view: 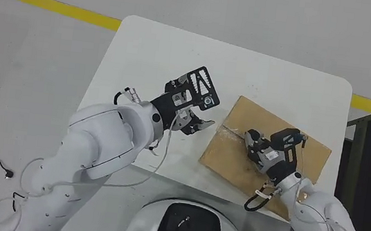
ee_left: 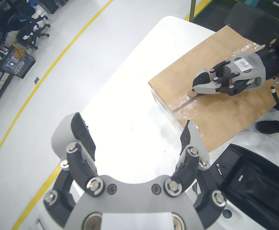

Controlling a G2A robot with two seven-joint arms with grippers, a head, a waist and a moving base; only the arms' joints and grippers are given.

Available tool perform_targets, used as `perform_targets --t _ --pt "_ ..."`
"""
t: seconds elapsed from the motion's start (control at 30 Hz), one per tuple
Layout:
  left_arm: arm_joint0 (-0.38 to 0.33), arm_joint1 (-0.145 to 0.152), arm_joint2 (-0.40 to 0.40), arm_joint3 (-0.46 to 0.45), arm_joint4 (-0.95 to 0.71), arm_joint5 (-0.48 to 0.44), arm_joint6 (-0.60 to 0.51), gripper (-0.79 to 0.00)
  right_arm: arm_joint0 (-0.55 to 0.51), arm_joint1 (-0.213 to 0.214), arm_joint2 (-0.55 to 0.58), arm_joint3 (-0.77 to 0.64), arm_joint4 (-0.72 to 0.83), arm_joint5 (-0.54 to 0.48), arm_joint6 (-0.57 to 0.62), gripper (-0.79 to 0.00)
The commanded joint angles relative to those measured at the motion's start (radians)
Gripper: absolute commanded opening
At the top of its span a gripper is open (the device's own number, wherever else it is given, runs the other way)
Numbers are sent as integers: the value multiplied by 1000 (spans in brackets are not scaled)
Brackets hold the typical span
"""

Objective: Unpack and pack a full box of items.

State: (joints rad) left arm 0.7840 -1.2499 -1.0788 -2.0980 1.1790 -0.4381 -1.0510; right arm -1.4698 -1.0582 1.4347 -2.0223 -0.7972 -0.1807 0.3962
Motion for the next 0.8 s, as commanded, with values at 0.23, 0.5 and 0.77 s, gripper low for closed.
perform_targets --t 0.23,0.5,0.77 --pt "0 0 0 0 0 0 0 0 -87 6 98 -46 40 4 22 -785" --pt "0 0 0 0 0 0 0 0 -145 9 164 -46 39 10 37 -785" --pt "0 0 0 0 0 0 0 0 -194 11 219 -62 33 5 35 -785"
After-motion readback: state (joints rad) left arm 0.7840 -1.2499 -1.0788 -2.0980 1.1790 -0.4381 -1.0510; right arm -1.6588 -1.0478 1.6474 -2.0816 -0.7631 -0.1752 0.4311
